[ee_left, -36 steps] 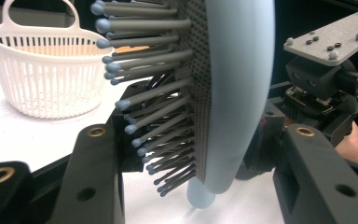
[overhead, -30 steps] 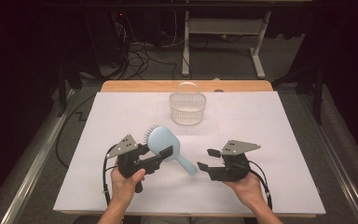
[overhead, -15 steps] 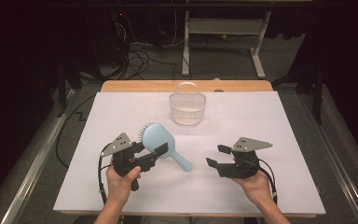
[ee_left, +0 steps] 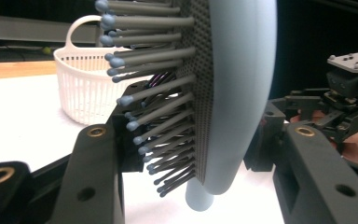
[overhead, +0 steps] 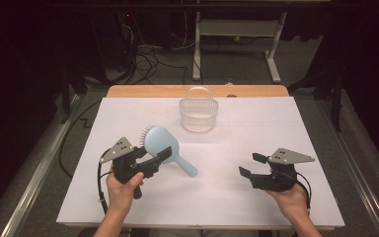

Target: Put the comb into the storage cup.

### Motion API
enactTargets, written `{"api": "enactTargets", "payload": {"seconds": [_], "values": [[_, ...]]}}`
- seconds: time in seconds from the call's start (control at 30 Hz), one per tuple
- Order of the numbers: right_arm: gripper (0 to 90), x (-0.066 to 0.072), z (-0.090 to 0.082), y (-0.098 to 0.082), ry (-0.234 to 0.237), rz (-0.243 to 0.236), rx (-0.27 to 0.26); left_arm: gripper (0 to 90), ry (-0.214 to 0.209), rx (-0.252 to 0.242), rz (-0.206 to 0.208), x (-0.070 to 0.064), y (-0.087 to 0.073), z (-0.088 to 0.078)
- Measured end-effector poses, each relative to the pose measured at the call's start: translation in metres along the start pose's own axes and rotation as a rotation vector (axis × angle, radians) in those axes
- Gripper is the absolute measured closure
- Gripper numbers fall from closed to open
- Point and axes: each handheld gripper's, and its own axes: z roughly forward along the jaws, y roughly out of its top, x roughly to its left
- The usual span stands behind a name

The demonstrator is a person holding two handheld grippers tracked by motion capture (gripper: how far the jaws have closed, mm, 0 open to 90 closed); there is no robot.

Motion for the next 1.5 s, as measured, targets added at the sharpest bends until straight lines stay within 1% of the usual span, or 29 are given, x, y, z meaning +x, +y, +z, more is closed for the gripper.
{"api": "enactTargets", "payload": {"seconds": [0.17, 0.23, 0.27, 0.3, 0.33, 0.43, 0.53, 0.63, 0.77, 0.83, 0.93, 0.97, 1.07, 1.13, 1.23, 1.4, 1.5], "values": [[28.3, -0.01, -0.01, -0.013, -0.024, 0.031, -0.024, 51.0, 0.015, -0.001, 0.002, 0.003, 0.004, 0.0], [29.3, -0.013, -0.016, -0.019, -0.043, 0.019, -0.049, 50.9, 0.024, 0.004, 0.007, 0.003, 0.005, -0.001], [29.4, -0.014, -0.018, -0.021, -0.045, 0.02, -0.057, 50.9, 0.03, 0.006, 0.008, 0.004, 0.005, -0.001], [29.4, -0.019, -0.023, -0.026, -0.056, 0.026, -0.064, 50.9, 0.038, 0.009, 0.007, 0.005, 0.005, -0.002], [29.4, -0.019, -0.023, -0.026, -0.056, 0.026, -0.064, 50.9, 0.042, 0.009, 0.006, 0.006, 0.006, -0.002], [29.5, -0.025, -0.028, -0.033, -0.064, 0.046, -0.063, 50.9, 0.05, 0.005, -0.002, 0.008, 0.007, -0.003], [29.5, -0.029, -0.033, -0.041, -0.079, 0.06, -0.077, 50.9, 0.059, -0.001, -0.006, 0.009, 0.008, -0.003], [29.3, -0.033, -0.036, -0.047, -0.074, 0.094, -0.086, 50.9, 0.063, -0.004, -0.007, 0.011, 0.009, -0.003], [28.4, -0.037, -0.039, -0.056, -0.077, 0.117, -0.091, 51.0, 0.066, -0.012, -0.011, 0.014, 0.012, -0.001], [27.9, -0.038, -0.04, -0.059, -0.08, 0.131, -0.097, 50.9, 0.062, -0.018, -0.022, 0.016, 0.014, 0.001], [27.2, -0.037, -0.04, -0.062, -0.082, 0.132, -0.103, 50.9, 0.068, -0.021, -0.03, 0.018, 0.017, 0.003], [26.6, -0.036, -0.039, -0.062, -0.081, 0.127, -0.104, 50.9, 0.068, -0.021, -0.029, 0.018, 0.017, 0.004], [25.1, -0.033, -0.039, -0.061, -0.1, 0.107, -0.11, 50.9, 0.074, -0.018, -0.025, 0.019, 0.02, 0.006], [24.9, -0.032, -0.039, -0.061, -0.099, 0.105, -0.117, 50.9, 0.08, -0.018, -0.018, 0.02, 0.022, 0.008], [24.6, -0.03, -0.039, -0.063, -0.093, 0.118, -0.128, 50.8, 0.085, -0.018, -0.017, 0.021, 0.026, 0.01], [24.7, -0.027, -0.035, -0.065, -0.078, 0.115, -0.121, 50.8, 0.095, -0.008, -0.007, 0.023, 0.031, 0.014], [24.7, -0.026, -0.034, -0.065, -0.076, 0.106, -0.122, 50.8, 0.093, -0.01, -0.013, 0.024, 0.036, 0.017]]}}
